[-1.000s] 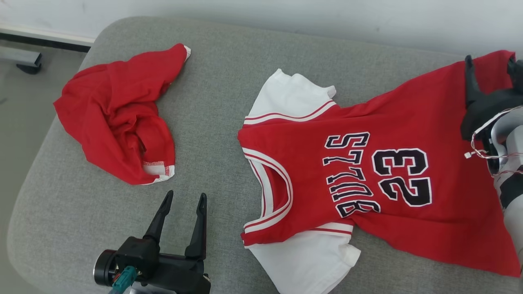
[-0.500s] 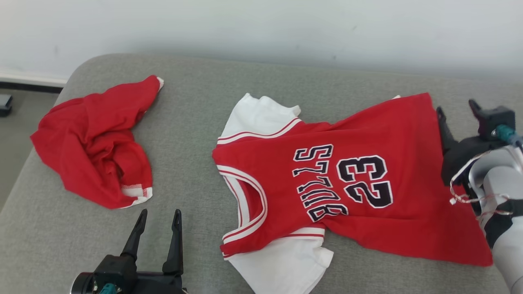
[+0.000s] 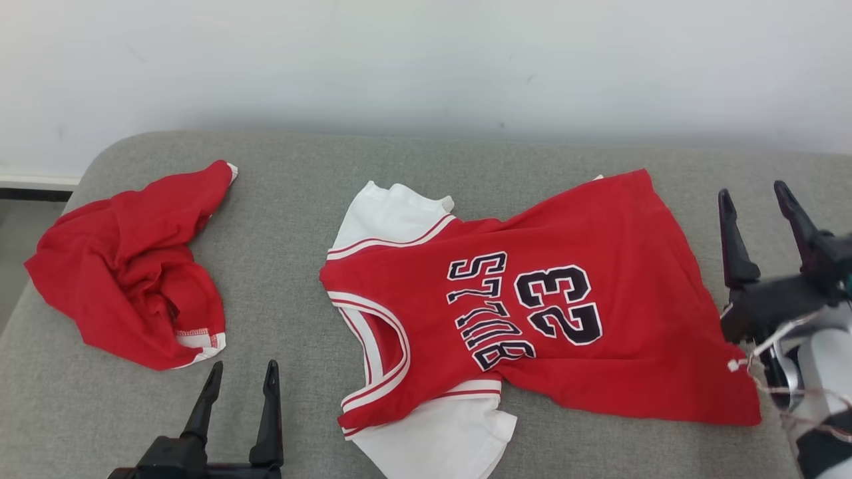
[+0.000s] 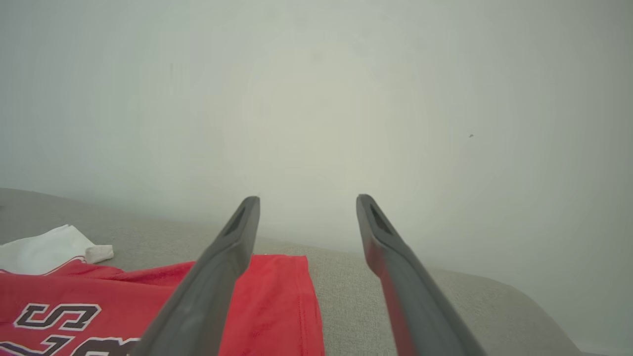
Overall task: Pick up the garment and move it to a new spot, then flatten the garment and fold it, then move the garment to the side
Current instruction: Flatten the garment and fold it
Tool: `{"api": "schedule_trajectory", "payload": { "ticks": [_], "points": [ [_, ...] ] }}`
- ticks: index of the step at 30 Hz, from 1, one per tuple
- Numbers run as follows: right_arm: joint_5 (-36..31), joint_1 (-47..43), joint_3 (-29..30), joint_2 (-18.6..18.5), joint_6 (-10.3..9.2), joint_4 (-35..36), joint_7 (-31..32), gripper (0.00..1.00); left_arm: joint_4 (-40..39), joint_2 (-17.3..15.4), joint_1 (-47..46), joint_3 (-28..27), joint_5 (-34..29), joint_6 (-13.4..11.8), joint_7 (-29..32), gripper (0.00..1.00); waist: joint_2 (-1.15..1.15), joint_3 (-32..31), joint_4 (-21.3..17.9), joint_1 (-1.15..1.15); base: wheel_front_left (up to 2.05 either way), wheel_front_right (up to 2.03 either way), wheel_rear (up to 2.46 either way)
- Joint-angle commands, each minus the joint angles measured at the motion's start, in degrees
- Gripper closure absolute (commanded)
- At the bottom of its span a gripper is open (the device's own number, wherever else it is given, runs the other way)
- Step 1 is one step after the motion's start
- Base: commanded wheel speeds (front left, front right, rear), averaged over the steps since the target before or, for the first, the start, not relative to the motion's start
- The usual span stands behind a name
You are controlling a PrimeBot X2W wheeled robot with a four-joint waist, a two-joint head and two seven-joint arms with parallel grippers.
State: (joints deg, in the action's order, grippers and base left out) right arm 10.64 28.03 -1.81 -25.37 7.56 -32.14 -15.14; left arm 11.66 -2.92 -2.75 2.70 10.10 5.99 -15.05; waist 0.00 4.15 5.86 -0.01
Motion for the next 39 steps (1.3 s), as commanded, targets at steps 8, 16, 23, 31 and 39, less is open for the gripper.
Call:
{"api": "schedule_trajectory", "payload": {
  "ticks": [8,16,23,31,39],
  "points": [
    [-2.99,-17.09,9.97,8.11,-0.16,18.04,0.00,0.00,-1.12,-0.38,2.20,-2.72,-2.23,0.31,-0.19,0.00,0.00,-2.65,-0.97,0.01,0.00,0.00,0.00],
    [-5.84,-29.94,13.61,15.29,-0.16,29.34,0.00,0.00,-2.35,-1.10,4.85,-4.50,-3.76,0.38,-0.19,0.00,0.00,-4.73,-1.98,0.01,0.00,0.00,0.00],
    [-6.84,-36.34,13.72,18.70,-0.16,33.94,0.00,0.00,-2.97,-1.33,6.16,-4.98,-4.84,0.43,-0.19,0.00,0.00,-5.77,-2.84,0.01,0.00,0.00,0.00],
    [-6.35,-39.39,13.25,20.68,-0.16,34.12,0.00,0.00,-2.58,-2.00,6.39,-5.17,-4.65,0.94,-0.19,0.00,0.00,-6.93,-2.93,0.01,0.00,0.00,0.00],
    [-6.07,-39.67,12.76,21.72,-0.16,33.41,0.00,0.00,-3.01,-3.71,6.80,-3.07,-3.98,1.36,-0.19,0.00,0.00,-7.14,-2.81,0.01,0.00,0.00,0.00]
  ]
}}
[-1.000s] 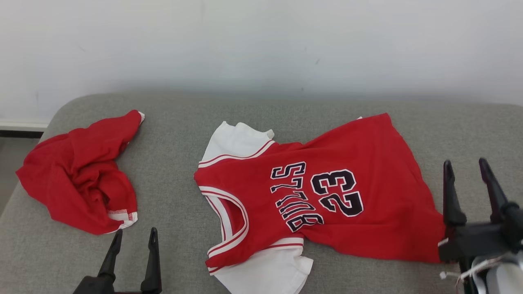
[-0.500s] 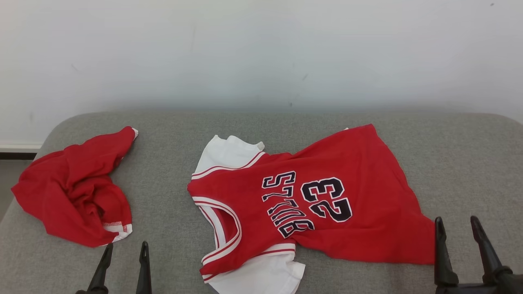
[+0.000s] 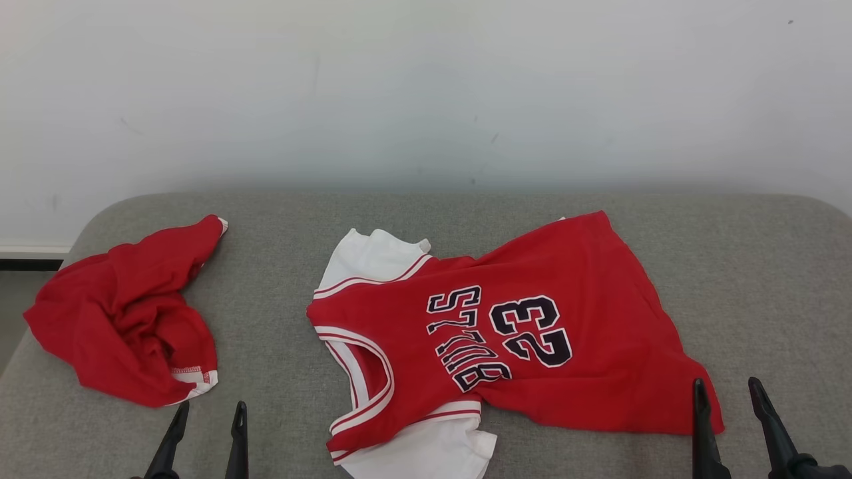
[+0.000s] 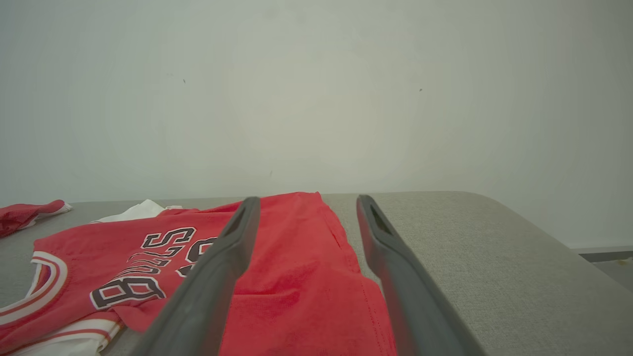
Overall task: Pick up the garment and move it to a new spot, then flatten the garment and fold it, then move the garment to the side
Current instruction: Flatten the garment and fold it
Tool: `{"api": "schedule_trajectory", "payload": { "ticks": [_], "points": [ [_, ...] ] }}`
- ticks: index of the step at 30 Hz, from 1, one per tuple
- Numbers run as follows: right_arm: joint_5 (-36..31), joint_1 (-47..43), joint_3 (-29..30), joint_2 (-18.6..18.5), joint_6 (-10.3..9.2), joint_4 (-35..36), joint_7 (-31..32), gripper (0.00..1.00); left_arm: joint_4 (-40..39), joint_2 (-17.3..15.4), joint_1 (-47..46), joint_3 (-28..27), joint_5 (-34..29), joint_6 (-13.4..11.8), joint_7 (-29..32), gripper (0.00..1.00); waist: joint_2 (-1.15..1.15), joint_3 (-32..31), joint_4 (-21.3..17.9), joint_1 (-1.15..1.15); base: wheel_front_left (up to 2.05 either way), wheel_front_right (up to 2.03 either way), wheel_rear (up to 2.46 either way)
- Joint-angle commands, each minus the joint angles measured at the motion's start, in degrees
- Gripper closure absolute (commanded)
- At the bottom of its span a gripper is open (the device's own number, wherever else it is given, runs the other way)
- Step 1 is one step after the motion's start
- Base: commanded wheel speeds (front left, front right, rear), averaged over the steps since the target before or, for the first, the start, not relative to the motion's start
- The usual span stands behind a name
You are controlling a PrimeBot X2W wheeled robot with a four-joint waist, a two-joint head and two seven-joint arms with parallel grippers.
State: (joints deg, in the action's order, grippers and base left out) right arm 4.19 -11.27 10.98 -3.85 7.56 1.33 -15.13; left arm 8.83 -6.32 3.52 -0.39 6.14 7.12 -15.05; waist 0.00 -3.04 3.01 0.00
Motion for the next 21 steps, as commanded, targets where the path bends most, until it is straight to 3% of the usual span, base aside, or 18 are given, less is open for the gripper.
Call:
{"api": "schedule_trajectory", "payload": {
  "ticks": [1,21],
  "points": [
    [0.33,-0.30,-0.02,0.25,-0.16,-0.16,-0.01,0.00,-0.07,-0.53,0.40,0.04,0.18,0.25,-0.19,0.00,0.00,0.11,0.09,0.00,0.00,0.00,0.00],
    [-0.39,0.04,0.82,0.58,-0.16,-1.55,-0.02,0.00,0.26,0.76,1.13,1.36,0.89,0.32,-0.19,0.00,0.00,0.70,0.63,0.00,0.00,0.00,0.00]
  ]
}}
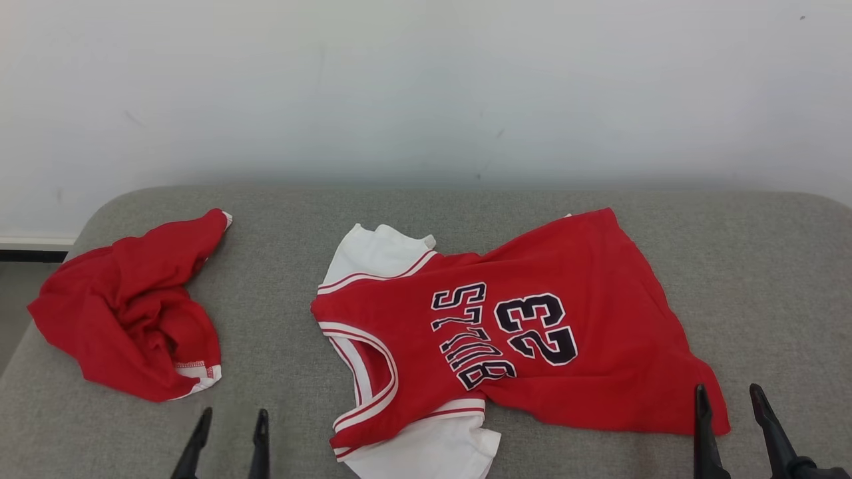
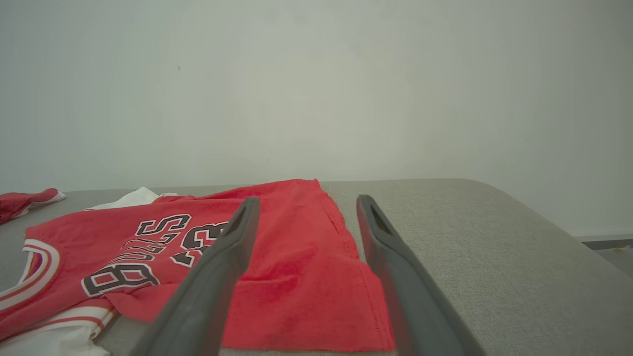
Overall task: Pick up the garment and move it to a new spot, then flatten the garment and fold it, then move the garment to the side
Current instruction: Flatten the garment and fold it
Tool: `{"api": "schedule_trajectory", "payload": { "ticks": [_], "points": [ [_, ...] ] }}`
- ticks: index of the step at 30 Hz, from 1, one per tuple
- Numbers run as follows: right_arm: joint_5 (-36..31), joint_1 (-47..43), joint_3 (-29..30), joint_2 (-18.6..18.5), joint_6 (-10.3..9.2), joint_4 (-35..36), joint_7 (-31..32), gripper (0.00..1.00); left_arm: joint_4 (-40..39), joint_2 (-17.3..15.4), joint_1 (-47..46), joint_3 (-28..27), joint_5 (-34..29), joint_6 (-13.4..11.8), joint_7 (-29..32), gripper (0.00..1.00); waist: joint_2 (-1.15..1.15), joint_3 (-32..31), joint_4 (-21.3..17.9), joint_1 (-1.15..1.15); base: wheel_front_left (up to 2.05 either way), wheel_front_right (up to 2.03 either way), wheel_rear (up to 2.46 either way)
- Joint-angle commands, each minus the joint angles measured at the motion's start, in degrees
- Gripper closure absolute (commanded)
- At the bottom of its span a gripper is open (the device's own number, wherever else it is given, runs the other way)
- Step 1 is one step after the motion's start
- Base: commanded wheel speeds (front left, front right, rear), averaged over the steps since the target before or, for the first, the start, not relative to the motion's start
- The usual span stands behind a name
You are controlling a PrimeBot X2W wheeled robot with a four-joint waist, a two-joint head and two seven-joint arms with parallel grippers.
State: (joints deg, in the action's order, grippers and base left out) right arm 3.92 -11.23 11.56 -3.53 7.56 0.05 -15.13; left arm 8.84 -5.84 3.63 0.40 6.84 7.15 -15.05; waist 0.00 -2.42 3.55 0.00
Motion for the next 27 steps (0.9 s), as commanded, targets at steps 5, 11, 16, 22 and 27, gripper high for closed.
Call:
{"api": "schedule_trajectory", "payload": {
  "ticks": [5,11,16,22,27],
  "points": [
    [-0.19,0.79,1.47,-0.48,-0.16,-2.55,-0.02,0.00,3.01,0.91,1.32,5.56,1.37,0.42,-0.19,0.00,0.00,0.56,0.30,0.00,0.00,0.00,0.00],
    [-0.88,2.28,2.82,-1.83,-0.16,-6.69,-0.02,0.00,8.57,1.45,2.09,15.75,4.71,0.30,-0.19,0.00,0.00,1.41,0.09,0.00,0.00,0.00,0.00],
    [-1.40,3.84,3.54,-2.86,-0.16,-9.99,-0.02,0.00,14.79,1.91,0.97,23.18,9.00,0.31,0.46,0.00,0.00,2.19,-0.50,0.00,0.00,0.00,0.00],
    [-2.37,8.11,3.83,-5.58,-0.16,-19.17,-0.02,0.00,20.82,2.69,-2.22,30.03,17.18,0.31,0.96,0.00,0.00,3.29,-2.03,0.00,0.00,0.00,0.00],
    [-2.83,11.96,3.01,-7.67,-0.16,-25.89,-0.02,0.00,24.54,2.76,-4.26,31.69,20.24,0.30,0.97,0.00,0.00,3.45,-2.76,0.00,0.00,0.00,0.00]
  ]
}}
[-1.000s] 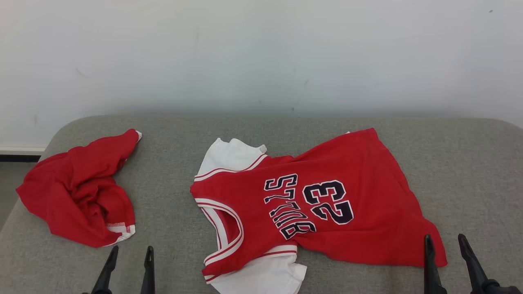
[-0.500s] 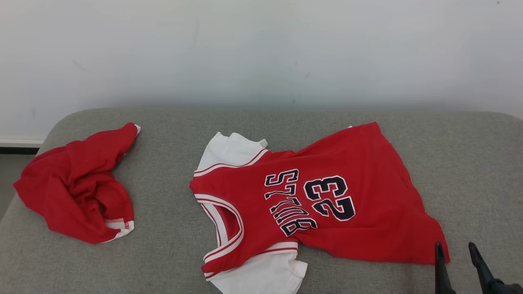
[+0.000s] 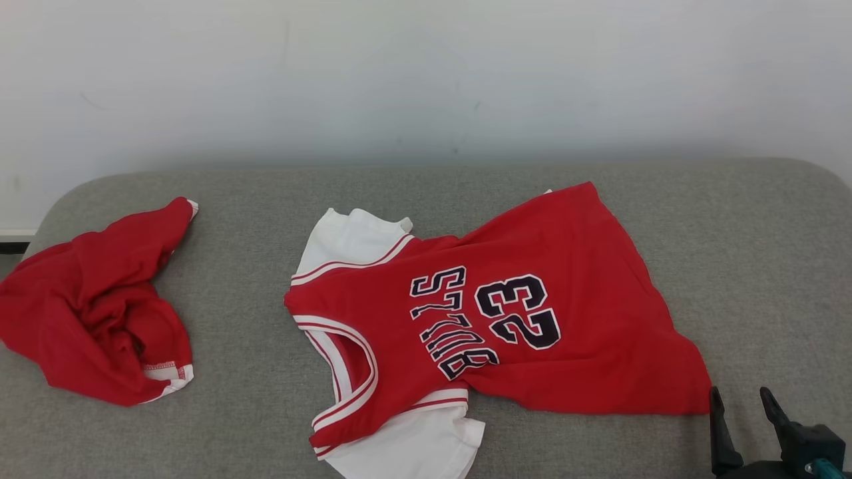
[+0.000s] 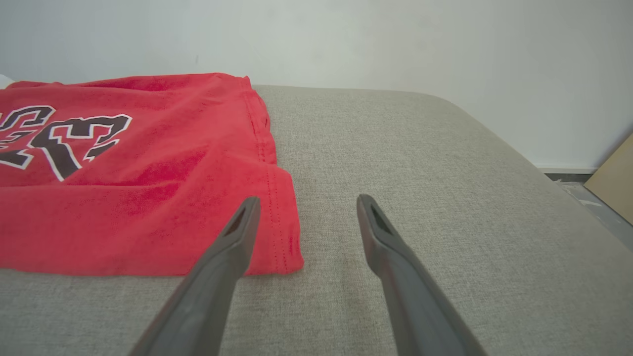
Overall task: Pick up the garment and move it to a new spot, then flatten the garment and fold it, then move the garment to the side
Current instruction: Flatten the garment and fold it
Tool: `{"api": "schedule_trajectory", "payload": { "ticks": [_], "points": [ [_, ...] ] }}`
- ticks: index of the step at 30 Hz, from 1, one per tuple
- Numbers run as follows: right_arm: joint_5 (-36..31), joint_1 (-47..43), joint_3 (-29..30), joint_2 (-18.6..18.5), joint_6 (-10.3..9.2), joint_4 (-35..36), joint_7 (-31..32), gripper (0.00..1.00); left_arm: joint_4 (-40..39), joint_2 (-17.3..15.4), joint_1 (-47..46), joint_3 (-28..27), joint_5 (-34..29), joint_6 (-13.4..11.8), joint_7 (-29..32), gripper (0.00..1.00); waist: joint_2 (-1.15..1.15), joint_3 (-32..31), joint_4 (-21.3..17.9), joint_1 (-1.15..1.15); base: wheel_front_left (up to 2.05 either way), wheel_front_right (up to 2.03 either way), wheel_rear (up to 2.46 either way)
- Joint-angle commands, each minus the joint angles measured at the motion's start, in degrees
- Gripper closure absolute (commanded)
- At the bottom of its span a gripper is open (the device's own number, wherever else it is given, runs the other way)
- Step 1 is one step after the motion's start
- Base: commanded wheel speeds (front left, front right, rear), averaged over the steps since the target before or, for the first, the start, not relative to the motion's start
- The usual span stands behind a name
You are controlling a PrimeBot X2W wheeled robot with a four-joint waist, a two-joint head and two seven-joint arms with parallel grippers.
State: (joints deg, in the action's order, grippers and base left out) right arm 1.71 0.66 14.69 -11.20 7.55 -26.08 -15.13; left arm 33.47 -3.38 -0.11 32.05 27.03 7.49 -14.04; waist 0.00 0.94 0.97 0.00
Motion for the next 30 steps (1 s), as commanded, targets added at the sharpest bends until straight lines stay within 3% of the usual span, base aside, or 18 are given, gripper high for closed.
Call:
{"api": "schedule_trajectory", "payload": {
  "ticks": [1,7,26,27,28,29,30],
  "points": [
    [-0.62,1.07,-0.31,-0.30,-0.15,-1.21,-0.02,0.00,0.86,0.32,-0.80,0.29,0.83,-0.08,-0.08,0.00,0.00,0.09,-0.28,0.00,0.00,0.00,0.00],
    [-0.78,6.00,-2.08,-1.76,-0.15,-9.31,-0.02,0.00,6.29,0.26,-3.49,0.79,3.21,-0.14,-0.25,0.00,0.00,0.28,-0.32,0.00,0.00,0.00,0.00],
    [-1.52,12.74,-3.32,-2.56,-0.15,-22.80,0.05,0.00,10.70,0.35,-11.64,6.90,12.34,-0.15,-0.94,0.00,0.00,2.96,1.41,0.00,0.00,0.00,0.00],
    [-1.01,12.70,-3.26,-2.19,-0.15,-23.27,0.05,0.00,10.86,0.34,-11.90,7.20,13.17,-0.15,-0.96,0.06,0.00,2.92,1.51,0.00,0.00,0.00,0.00],
    [-0.78,12.54,-3.54,-2.02,-0.15,-23.70,0.06,1.00,10.92,0.33,-12.13,7.45,14.07,-0.15,-0.99,0.65,0.00,2.93,1.59,0.00,0.00,0.00,0.00],
    [-0.47,12.60,-3.89,-1.99,-0.15,-23.53,0.07,1.00,11.11,0.33,-12.39,7.79,14.29,-0.15,-1.01,0.97,0.00,2.95,1.61,0.00,0.00,0.00,0.00],
    [-0.17,12.63,-4.10,-2.12,-0.15,-23.19,0.07,1.00,11.20,0.41,-12.62,8.14,14.52,-0.13,-1.01,1.00,0.00,2.90,1.62,0.00,0.00,0.00,0.00]
  ]
}}
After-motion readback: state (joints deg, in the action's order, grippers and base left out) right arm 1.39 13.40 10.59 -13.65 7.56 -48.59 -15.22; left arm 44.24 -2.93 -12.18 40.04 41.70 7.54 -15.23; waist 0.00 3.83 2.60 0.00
